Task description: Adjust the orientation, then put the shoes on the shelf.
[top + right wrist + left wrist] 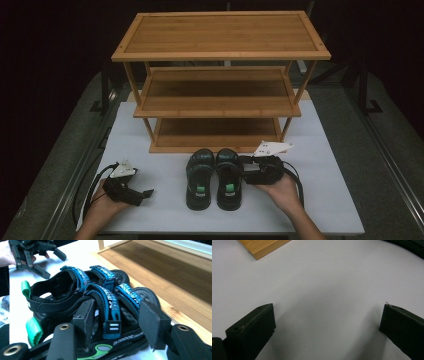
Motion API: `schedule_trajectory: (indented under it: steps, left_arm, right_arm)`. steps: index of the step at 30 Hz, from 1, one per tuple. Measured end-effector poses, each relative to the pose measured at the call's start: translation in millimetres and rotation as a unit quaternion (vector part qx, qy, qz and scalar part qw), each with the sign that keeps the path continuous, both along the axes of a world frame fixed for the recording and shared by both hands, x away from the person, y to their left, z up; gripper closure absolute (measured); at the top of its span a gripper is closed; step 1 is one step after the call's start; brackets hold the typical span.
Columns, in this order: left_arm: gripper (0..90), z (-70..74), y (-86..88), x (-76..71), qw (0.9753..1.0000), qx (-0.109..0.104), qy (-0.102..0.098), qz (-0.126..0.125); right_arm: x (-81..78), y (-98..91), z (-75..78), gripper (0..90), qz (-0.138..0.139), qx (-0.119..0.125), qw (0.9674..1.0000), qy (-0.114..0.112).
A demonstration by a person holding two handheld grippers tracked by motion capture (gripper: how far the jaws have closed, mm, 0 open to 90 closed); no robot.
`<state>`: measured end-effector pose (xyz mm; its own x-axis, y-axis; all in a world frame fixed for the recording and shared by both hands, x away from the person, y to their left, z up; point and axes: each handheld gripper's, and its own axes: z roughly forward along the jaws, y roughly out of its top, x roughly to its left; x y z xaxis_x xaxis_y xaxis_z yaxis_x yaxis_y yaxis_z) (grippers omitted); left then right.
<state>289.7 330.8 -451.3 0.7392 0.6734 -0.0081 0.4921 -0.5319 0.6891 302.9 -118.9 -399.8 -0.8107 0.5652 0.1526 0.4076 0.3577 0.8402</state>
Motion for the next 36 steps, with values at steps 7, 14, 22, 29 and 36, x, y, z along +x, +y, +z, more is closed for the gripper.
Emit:
schedule_trajectory:
  steps: [7,14,22,29,36]
  left_arm:
    - [0.4,12.4,-11.2,-1.7,0.9989,-0.041,0.007,-0.022]
    - [8.4,35.6,-36.1,-1.2,0.9952,-0.073,-0.006,-0.065]
    - [25.0,58.9,-53.5,3.9,0.9893,-0.101,-0.015,-0.104]
    - [38.8,69.8,-78.5,11.9,0.9835,-0.107,-0.013,-0.145]
    - [44.7,68.7,-107.0,23.5,0.9791,-0.105,-0.006,-0.174]
  right_arm:
    - [-1.4,-8.7,3.0,43.1,0.0,0.002,1.0,0.002]
    - [-1.5,-10.7,3.8,42.2,0.001,0.002,1.0,0.003]
    - [-1.4,-11.3,3.9,44.7,0.008,0.004,0.9999,0.006]
    - [-0.9,-9.9,3.3,52.5,0.022,0.007,0.9996,0.014]
    - [2.7,-6.5,1.0,56.4,0.03,0.004,0.9993,0.02]
